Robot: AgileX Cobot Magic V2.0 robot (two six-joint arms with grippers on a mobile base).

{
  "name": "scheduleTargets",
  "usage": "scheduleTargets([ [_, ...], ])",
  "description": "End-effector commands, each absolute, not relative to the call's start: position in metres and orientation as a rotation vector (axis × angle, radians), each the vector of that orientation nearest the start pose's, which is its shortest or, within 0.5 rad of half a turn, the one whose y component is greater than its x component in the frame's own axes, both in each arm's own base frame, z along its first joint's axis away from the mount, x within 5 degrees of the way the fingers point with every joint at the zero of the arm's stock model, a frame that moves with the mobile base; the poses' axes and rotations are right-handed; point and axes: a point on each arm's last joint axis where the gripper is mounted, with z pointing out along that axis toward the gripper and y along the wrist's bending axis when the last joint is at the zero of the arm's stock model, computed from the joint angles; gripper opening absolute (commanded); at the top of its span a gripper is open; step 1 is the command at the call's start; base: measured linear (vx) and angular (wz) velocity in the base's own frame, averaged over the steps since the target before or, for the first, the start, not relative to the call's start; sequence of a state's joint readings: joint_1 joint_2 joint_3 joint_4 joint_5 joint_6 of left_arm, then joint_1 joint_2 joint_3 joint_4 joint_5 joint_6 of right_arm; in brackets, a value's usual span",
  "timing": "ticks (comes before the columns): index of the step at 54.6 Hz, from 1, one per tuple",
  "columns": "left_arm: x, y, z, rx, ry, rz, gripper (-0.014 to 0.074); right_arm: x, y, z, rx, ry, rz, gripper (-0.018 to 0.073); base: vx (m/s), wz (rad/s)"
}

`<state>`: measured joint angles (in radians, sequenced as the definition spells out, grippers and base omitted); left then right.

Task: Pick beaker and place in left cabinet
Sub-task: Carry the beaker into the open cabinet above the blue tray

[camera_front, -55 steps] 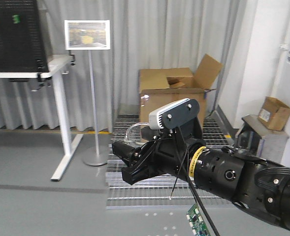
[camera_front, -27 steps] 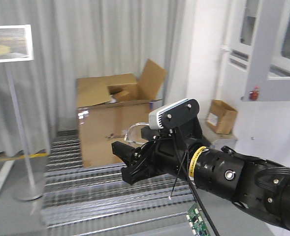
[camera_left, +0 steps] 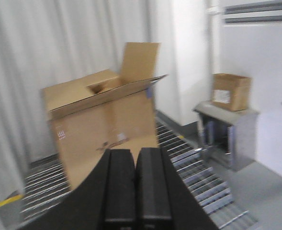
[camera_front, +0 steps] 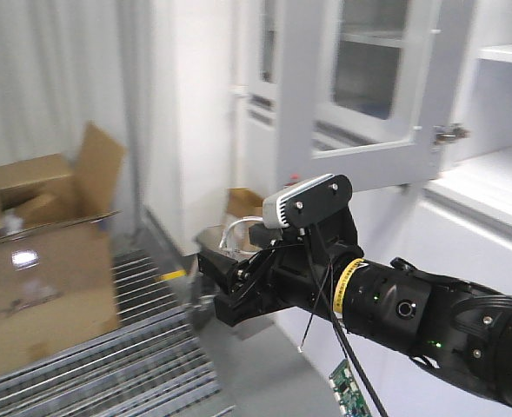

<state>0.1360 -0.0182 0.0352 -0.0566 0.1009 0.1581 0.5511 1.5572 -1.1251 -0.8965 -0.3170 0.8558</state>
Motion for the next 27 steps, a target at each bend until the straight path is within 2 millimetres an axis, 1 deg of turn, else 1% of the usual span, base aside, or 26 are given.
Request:
scheduleTargets([
  [1,0.0543,0.0073,0.2072,-0.030,1.495,0.185,-0.0006,0.2934,0.2083,0.3591,-0.647,1.504,0.652,0.0201,0.36,-0.75],
  [12,0.0543,0.0073,0.2072,-0.030,1.495,0.185,-0.0006,0.2934,0.2083,0.3591,-0.647,1.504,0.652,0.0201,0.33,-0.70],
  [27,0.0543,0.0073,0.2072,-0.030,1.495,0.185,-0.0006,0.2934,0.2083,0.3591,-0.647,1.504,0.652,0.0201,0.26,-0.46],
])
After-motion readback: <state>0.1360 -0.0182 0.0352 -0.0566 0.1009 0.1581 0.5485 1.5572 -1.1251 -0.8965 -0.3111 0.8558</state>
